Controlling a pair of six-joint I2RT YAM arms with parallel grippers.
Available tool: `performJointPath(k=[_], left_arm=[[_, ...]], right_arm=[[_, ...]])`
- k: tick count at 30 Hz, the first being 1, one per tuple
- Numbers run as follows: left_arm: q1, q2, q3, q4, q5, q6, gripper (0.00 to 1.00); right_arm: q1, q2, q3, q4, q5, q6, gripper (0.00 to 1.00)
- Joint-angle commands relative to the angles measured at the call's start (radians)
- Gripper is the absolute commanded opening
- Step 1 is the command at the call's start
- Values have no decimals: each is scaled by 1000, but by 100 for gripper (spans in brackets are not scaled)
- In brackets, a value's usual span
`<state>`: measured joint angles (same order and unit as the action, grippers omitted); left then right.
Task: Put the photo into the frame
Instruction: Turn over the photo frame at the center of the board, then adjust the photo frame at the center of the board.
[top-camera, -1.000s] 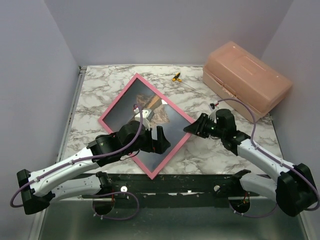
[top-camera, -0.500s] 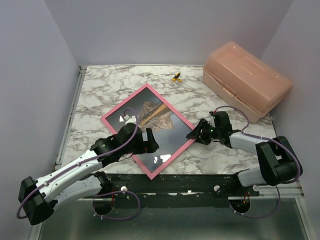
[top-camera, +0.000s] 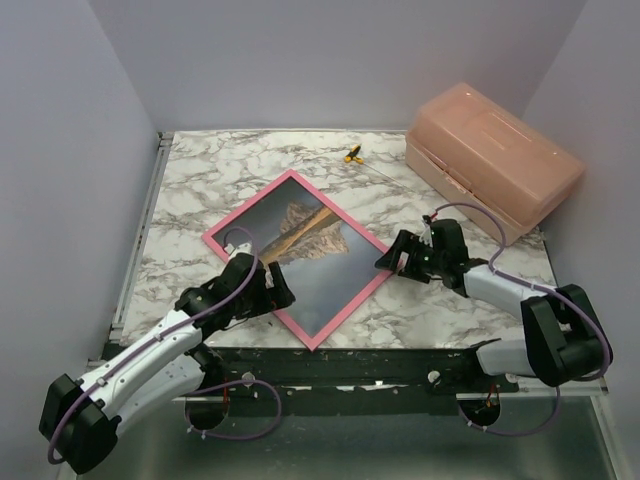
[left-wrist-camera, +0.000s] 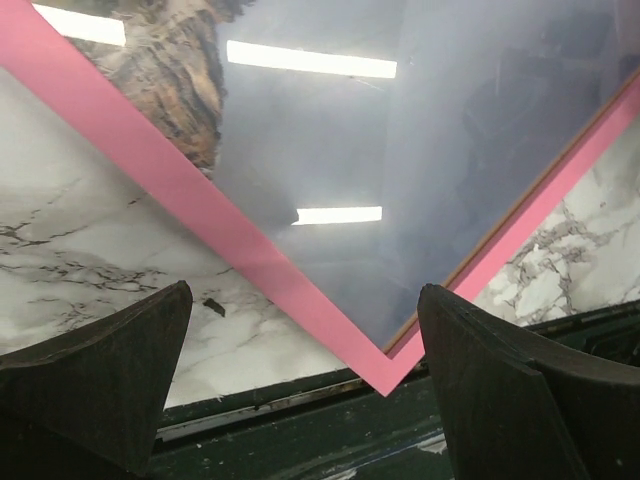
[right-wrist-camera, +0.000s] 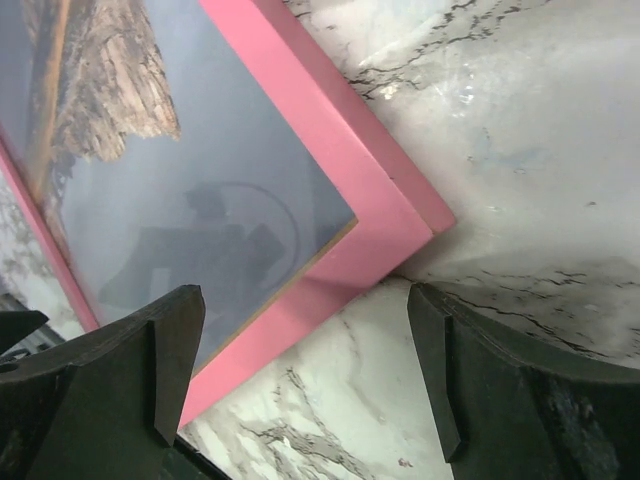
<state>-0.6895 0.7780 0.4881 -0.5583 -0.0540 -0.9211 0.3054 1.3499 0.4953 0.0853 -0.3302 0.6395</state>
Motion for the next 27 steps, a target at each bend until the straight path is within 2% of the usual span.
performJointPath(k=[1, 7, 9, 15, 23, 27], left_arm=[[57, 25, -18, 9, 32, 15, 98], [116, 99, -6, 13, 35, 45, 98], [128, 121, 1, 18, 42, 56, 99], [134, 152, 25, 35, 53, 88, 98], [136, 157, 56, 3, 85, 114, 98], [137, 128, 59, -15, 81, 117, 98]], right_arm=[[-7, -20, -24, -156, 100, -53, 92], [-6, -67, -50, -204, 51, -36, 94], [-5, -80, -67, -203, 31, -14, 100], [57, -88, -71, -233, 55, 44, 100], [173, 30, -33, -159, 39, 125, 100], [241, 91, 8, -173, 117, 144, 100]])
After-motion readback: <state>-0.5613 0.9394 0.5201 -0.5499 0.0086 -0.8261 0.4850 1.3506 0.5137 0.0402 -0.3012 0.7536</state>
